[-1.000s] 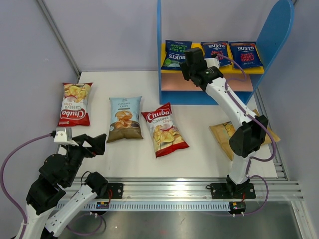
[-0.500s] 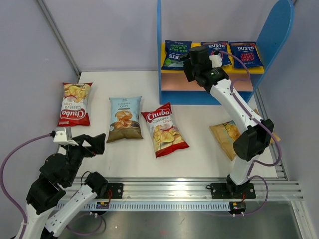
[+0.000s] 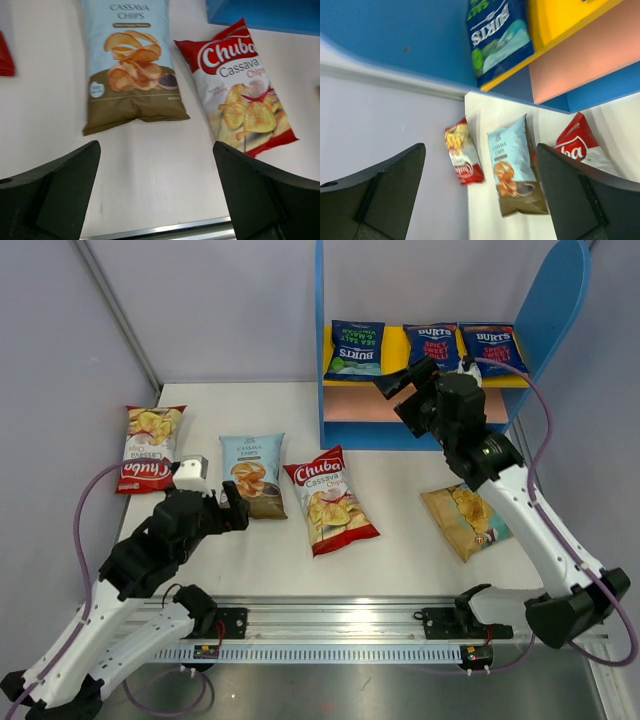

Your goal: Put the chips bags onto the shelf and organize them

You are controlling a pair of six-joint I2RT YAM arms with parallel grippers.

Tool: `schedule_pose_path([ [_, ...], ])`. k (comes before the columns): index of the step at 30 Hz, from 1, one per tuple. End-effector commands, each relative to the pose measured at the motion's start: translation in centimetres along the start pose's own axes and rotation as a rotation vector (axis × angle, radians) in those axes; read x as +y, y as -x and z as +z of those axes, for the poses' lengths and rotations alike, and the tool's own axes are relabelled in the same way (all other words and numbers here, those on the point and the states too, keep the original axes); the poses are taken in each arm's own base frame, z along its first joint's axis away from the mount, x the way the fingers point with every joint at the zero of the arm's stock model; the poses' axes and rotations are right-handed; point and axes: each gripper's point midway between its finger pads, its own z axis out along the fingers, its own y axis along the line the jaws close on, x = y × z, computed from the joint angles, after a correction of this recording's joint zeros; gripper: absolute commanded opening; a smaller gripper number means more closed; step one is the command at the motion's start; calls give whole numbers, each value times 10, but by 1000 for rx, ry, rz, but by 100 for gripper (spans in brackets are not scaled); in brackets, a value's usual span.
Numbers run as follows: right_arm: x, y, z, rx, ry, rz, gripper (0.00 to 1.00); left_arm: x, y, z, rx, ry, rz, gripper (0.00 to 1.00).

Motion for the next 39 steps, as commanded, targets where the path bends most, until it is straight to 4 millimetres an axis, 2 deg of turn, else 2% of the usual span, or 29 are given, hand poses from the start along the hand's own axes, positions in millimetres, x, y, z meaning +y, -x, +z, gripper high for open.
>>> schedule_pose_path([
  [1,12,-13,-37,77,172,-188,99,-54,6,15,20,-209,-127,99],
  [2,10,-26,-46,146,205,-214,99,-67,-2,21,60,-257,-132,99],
  [3,-1,-39,-50,199,207,-244,99,-71,-13,29,93,-266,-150,99],
  [4,-3,-46,-60,233,241,-301,100,-81,-9,35,74,-301,-171,99],
  [5,-7,-62,-71,318,274,-324,99,-89,-19,43,119,-319,-189,99],
  [7,-27,-77,-87,364,299,-377,99,-99,-25,56,129,-351,-216,99],
  [8,-30,-80,-94,364,324,-371,99,-104,-30,61,151,-367,-225,99],
  [9,-46,-87,-106,365,338,-365,99,-109,-36,73,167,-361,-242,99],
  [11,-51,-96,-125,382,401,-355,99,-117,-46,83,217,-387,-271,99],
  [12,-62,-101,-140,385,425,-358,99,-123,-54,95,242,-396,-277,99],
  [14,-72,-109,-159,416,454,-346,99,-130,-64,103,290,-426,-304,99],
  [15,-80,-113,-172,415,474,-341,99,-132,-65,109,298,-423,-318,99],
  [17,-91,-119,-186,436,477,-310,99,-126,-83,123,349,-376,-355,99],
  [18,-96,-122,-198,430,498,-287,99,-125,-90,131,360,-376,-372,99],
  [20,-108,-123,-208,426,472,-258,99,-130,-95,136,374,-391,-402,99],
  [21,-110,-122,-219,403,503,-251,99,-133,-94,140,369,-407,-413,99],
  [22,-112,-122,-224,396,512,-248,99,-136,-104,144,407,-412,-419,99],
  [24,-116,-120,-237,374,526,-241,99,-142,-108,149,419,-434,-441,99],
  [26,-119,-120,-243,375,522,-238,99,-142,-123,156,470,-418,-460,99],
  [31,-113,-121,-254,402,549,-235,99,-140,-142,169,502,-395,-498,99],
  [36,-119,-127,-243,429,524,-230,99,-145,-163,178,539,-432,-537,99],
  [38,-122,-133,-238,451,523,-217,99,-147,-167,178,548,-450,-561,99],
  [39,-123,-135,-237,462,521,-198,99,-152,-162,179,523,-487,-571,96],
])
